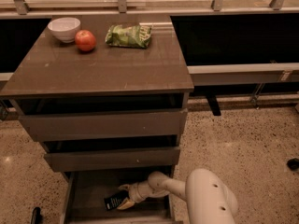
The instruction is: Pick rxbar blueberry from bottom drawer and place on counter
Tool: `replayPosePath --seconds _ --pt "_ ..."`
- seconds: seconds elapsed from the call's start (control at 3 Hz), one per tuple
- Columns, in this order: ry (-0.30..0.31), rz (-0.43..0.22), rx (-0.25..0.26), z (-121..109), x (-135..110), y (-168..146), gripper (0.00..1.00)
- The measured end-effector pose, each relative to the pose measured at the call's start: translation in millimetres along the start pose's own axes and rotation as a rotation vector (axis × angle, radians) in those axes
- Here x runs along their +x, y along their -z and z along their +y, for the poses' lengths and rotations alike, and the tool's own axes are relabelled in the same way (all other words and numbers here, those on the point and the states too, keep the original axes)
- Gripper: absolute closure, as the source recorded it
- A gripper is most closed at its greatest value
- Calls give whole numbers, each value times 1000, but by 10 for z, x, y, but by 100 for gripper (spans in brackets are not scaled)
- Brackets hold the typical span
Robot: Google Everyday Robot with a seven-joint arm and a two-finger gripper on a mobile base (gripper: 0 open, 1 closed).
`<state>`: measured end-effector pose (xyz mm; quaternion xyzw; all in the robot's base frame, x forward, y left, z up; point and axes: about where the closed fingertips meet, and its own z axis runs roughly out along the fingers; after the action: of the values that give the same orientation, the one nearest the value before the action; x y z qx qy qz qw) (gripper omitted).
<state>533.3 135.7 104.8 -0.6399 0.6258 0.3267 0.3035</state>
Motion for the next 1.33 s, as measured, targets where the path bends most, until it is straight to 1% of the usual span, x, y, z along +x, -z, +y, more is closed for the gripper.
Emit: replayPosePath --seconds 0.33,0.67,1.0,1.33 --pt "-1 5 -5 1 19 -7 72" --pt "-1 5 -5 2 1 6 100" --pt "-1 5 -5 2 -1 8 100" --pt "46 -93 15 38 -287 183 100"
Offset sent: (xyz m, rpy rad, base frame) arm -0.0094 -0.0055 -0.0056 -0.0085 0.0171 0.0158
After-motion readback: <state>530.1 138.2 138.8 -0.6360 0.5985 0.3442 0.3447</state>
